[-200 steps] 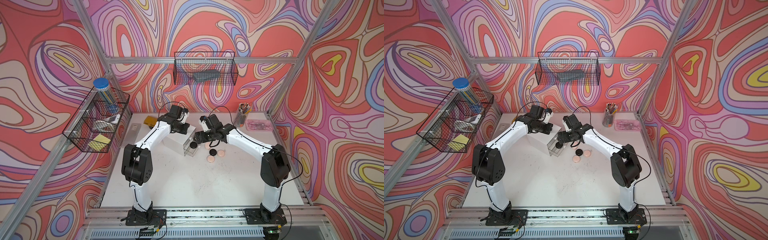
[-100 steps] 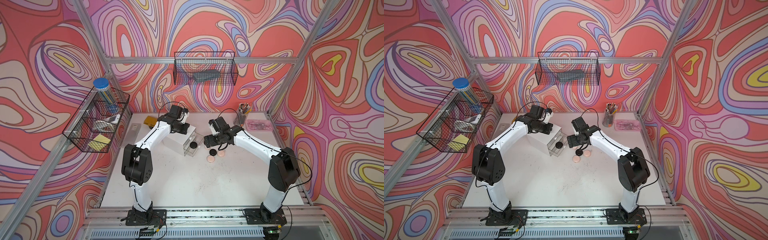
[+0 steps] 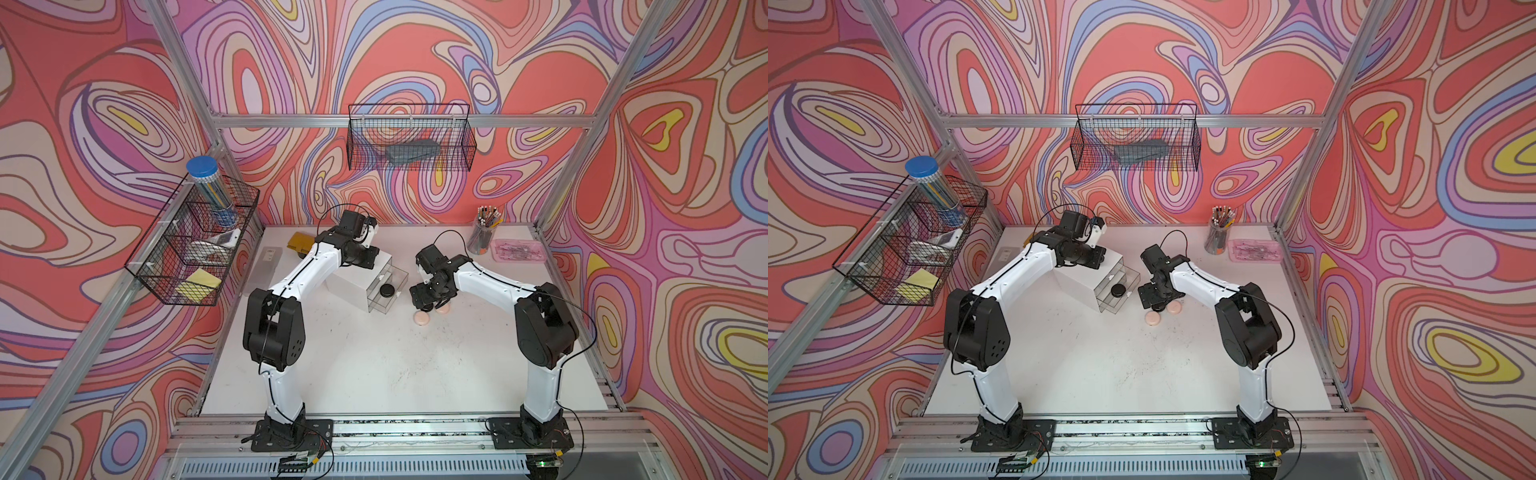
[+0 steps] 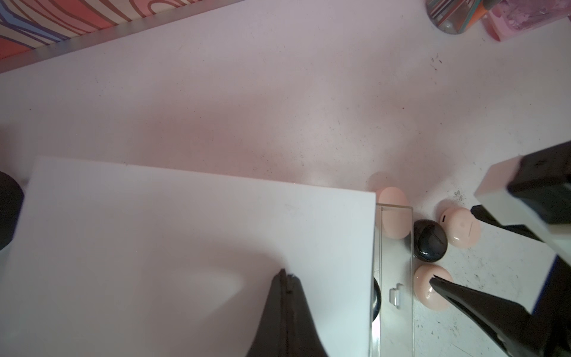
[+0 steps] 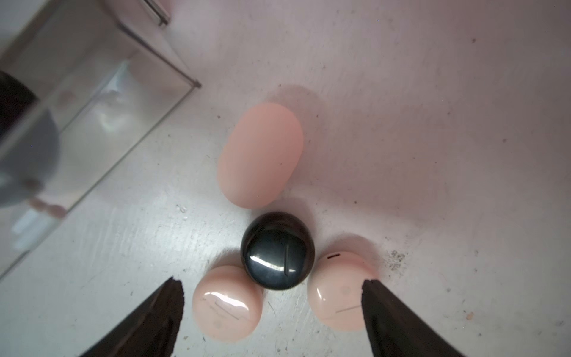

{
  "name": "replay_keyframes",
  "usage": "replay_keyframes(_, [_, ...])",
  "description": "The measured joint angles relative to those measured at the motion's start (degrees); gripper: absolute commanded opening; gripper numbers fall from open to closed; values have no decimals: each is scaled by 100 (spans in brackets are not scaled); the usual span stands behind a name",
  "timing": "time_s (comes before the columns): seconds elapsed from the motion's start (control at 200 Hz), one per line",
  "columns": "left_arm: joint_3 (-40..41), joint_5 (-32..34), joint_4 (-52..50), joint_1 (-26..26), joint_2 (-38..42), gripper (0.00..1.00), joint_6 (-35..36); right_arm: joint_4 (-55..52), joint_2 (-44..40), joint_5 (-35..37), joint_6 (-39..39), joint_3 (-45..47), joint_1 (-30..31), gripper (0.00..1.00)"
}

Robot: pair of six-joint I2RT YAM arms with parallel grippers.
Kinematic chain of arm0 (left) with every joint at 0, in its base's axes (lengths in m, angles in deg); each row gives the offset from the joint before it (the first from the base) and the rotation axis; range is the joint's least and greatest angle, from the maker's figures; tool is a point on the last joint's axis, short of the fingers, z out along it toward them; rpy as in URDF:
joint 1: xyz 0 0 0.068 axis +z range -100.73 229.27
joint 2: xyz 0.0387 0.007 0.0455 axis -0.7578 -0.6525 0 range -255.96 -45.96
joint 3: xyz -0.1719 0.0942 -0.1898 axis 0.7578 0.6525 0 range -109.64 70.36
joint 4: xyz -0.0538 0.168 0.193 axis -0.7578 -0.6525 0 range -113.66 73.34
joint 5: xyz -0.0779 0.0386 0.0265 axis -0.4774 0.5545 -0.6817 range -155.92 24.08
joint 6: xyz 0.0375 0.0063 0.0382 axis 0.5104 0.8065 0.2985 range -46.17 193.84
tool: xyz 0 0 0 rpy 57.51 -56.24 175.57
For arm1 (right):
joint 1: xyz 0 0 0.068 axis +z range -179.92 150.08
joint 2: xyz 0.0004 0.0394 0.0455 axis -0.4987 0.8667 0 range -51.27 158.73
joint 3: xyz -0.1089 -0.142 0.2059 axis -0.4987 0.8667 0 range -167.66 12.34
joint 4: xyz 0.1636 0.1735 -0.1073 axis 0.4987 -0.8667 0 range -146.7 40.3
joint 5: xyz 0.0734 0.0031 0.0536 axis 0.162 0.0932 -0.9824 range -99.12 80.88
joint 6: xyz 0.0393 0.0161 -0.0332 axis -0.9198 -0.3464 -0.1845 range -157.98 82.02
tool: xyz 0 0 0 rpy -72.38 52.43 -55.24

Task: Put the bluetooth earphones in the drawer according to color
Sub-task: Pick up the Bluetooth earphone from the center of the board.

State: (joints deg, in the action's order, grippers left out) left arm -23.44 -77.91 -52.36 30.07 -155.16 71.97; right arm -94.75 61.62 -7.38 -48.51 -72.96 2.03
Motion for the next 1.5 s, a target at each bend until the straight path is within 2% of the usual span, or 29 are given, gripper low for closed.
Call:
replay_keyframes(0.526, [0, -4, 0, 0, 0, 0, 0, -304, 763, -15, 61, -424, 0, 84])
replay_keyframes(0.806, [0, -7, 2, 0, 0, 0, 0, -496, 896, -55, 42, -627, 0, 73])
replay_keyframes(0.911, [0, -7, 2, 0, 0, 0, 0, -514, 896, -48, 26, -636, 0, 62])
replay_keyframes(1.047, [0, -7, 2, 0, 2, 0, 15, -560, 896, -52, 11, -638, 0, 59])
replay_keyframes(1.147, [0, -7, 2, 0, 2, 0, 35, -577, 909, -50, -9, -638, 0, 53])
replay_keyframes(1.227, [0, -9, 2, 0, 2, 0, 39, -579, 916, -39, -26, -638, 0, 46])
replay_keyframes(1.332, [0, -9, 2, 0, 2, 0, 39, -577, 916, -2, -46, -643, 0, 30])
replay_keyframes(1.497, [0, -9, 2, 0, 0, 0, 39, -566, 916, 92, -76, -643, 0, 24])
